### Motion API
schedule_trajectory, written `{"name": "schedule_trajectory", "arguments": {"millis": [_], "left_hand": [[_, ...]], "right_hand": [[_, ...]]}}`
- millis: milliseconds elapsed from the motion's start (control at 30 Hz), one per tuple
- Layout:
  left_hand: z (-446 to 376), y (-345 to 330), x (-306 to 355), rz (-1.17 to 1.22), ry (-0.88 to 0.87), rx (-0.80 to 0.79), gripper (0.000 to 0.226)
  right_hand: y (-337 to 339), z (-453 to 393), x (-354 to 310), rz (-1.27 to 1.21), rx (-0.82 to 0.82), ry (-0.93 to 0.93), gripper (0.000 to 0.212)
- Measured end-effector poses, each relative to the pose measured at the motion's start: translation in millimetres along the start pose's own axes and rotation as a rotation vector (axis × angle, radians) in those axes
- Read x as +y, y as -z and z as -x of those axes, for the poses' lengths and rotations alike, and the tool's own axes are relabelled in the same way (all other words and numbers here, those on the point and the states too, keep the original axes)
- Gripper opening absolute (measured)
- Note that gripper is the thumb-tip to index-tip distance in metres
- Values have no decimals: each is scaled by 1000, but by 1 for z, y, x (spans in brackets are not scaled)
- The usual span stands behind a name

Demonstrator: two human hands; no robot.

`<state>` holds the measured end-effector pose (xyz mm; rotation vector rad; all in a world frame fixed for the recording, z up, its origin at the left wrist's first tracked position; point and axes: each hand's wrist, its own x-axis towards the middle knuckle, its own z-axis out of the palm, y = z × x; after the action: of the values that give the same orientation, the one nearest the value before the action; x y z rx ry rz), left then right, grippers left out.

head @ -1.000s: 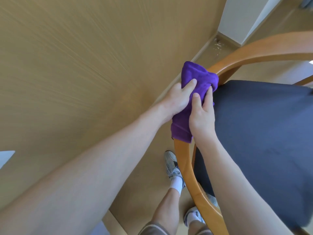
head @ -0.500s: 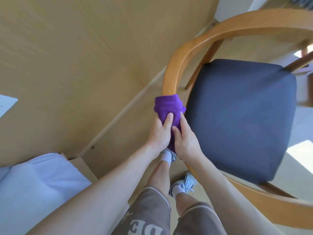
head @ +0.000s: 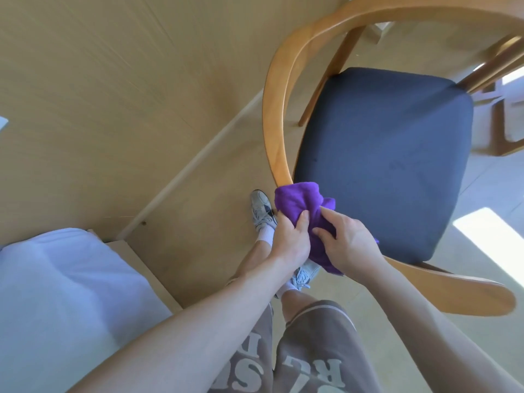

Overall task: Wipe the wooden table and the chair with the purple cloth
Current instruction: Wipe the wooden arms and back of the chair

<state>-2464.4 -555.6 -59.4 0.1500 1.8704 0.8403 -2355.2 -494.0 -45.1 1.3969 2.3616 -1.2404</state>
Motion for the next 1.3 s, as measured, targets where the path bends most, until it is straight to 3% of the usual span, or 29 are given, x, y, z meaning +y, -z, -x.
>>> {"name": "schedule_trajectory", "arguments": {"millis": [133,367,467,600,733,900,1033,1167,1300], "left_hand": [[-18,20,18,-15,-65,107,32],[-66,57,77,-89,-271,156,23],[-60,55,63,-99,-193,145,29],[-39,45,33,-140,-33,61,41],[-28,40,21,-109,1,-15,34],[-42,54,47,-98,-149,115,25],[-69,69,94,-99,-323,139,23],[-105,76,151,-147,-495,72,17],[-137,77,197,-138,-449,-61,21]], "right_hand": [[-9,-28,-22,-2,38,7,21],[-16,-90,-70,-320,253,14,17],[-20,-77,-65,-337,224,39,10],[-15,-51,-39,-148,127,40,14],[-11,-31,-27,-43,74,15,16],[-13,-58,-51,-160,80,85,10],[5,-104,-76,-337,192,151,7],[31,-145,-92,-404,341,201,5],[55,-184,-103,-475,376,157,16]]}}
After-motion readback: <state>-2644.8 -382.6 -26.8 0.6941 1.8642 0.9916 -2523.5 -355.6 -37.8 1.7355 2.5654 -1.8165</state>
